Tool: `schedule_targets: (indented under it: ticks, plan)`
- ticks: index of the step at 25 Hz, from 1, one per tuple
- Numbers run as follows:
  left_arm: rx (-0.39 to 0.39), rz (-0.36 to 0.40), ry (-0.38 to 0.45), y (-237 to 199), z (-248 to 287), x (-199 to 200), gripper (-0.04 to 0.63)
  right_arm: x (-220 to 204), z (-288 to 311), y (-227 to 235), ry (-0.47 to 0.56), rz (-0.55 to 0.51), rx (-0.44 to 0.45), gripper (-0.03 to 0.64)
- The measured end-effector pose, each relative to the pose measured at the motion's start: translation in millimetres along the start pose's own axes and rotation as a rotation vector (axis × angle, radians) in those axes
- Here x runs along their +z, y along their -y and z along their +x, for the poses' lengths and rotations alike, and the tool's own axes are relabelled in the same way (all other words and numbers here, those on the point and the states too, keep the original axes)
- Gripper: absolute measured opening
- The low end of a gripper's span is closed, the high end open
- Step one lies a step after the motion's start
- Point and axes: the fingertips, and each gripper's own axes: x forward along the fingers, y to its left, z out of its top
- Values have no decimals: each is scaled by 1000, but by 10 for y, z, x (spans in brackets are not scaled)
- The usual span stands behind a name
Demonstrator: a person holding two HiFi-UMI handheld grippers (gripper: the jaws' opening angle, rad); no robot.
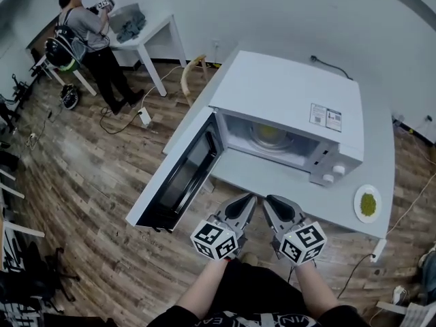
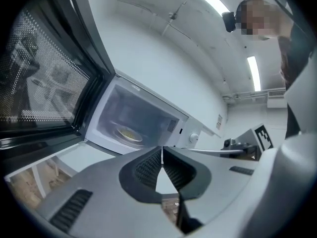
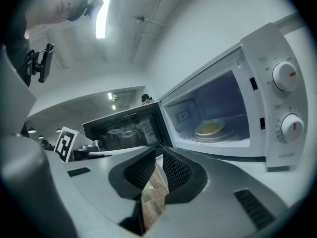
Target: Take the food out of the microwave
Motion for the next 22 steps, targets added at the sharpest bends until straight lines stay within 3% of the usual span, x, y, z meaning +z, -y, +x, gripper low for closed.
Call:
schedule_targets:
  ticks: [16,22]
  plan:
    - [-37,-6,-37,-265,363,-75,17,0,357,362,-29,-65,-55,60]
    - [-47,-2,-25,-424,541,19,16,142,614,583,-60,-180,-103,60]
